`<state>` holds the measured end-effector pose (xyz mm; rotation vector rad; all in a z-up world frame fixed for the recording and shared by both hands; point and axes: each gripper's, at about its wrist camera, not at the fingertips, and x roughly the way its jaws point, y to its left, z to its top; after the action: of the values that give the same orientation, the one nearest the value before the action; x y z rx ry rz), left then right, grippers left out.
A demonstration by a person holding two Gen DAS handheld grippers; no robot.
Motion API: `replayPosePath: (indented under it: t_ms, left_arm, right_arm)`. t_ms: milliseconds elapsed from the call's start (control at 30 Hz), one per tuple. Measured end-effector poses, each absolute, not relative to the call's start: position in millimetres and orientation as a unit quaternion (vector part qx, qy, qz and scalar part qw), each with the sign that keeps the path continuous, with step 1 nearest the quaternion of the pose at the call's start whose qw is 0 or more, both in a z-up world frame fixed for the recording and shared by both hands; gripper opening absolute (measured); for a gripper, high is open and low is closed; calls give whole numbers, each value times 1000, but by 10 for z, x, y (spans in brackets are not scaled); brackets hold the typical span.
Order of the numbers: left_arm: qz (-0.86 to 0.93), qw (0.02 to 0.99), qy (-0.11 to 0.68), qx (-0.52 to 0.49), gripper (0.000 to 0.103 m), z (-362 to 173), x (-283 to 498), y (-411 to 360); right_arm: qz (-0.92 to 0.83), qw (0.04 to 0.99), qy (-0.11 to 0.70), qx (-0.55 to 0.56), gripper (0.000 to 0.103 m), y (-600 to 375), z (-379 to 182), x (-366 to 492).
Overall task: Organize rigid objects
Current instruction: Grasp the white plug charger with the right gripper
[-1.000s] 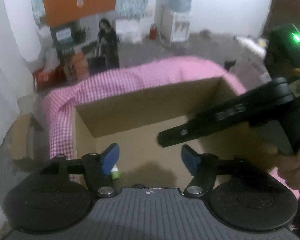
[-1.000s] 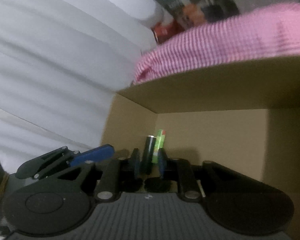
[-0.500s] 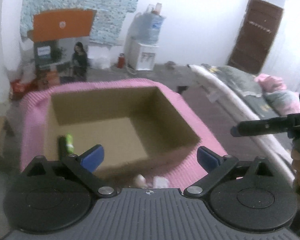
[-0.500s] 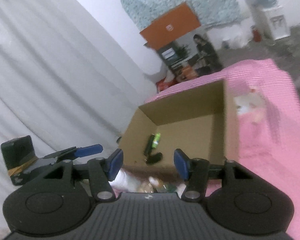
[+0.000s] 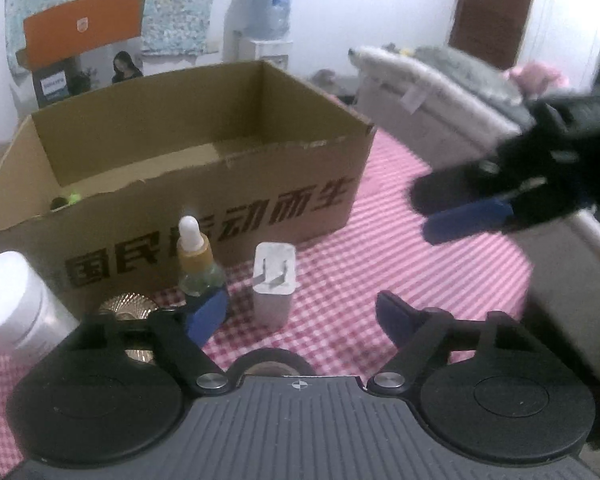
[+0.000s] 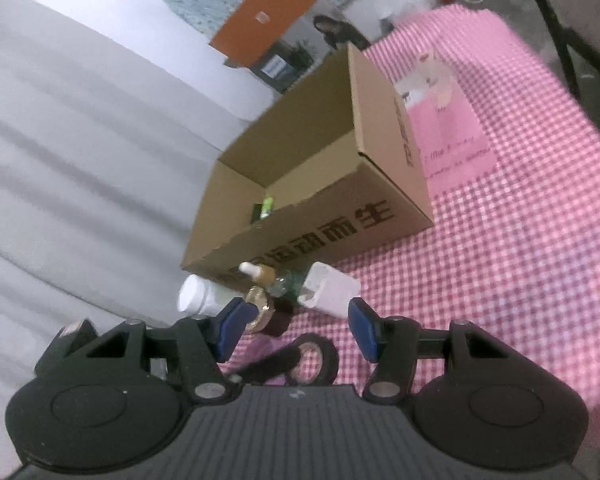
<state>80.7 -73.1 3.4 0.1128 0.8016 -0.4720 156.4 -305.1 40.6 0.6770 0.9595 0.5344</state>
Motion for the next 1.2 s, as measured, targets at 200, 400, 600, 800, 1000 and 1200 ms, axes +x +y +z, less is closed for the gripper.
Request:
replayPosePath:
  t_ms: [200, 400, 600, 800, 1000, 1200]
  left_arm:
    - [-214, 882, 413, 74, 58, -163, 934, -807]
    - [-197, 881, 422, 84, 43, -225, 1041, -827]
    - [-198, 880, 426, 78, 31, -271, 1112, -808]
    - [-225, 873, 428, 64, 28, -274, 1082, -819]
    - [-245, 868, 426, 72, 28, -278, 980, -879]
    - [-244, 865, 433, 72, 32, -259, 1106, -895]
  right_arm:
    - [230, 786, 469, 332, 55, -2898, 87, 1958]
    - [228, 765, 495, 343, 43, -2724, -172, 2217]
    - [234, 756, 504, 345, 31, -2596, -289, 2340]
    - [228, 761, 502, 340, 28, -2657, -241, 2332]
    - [223, 760, 507, 340, 27, -2753, -217, 2208]
    - [225, 759, 509, 339, 28, -2776, -216, 2216]
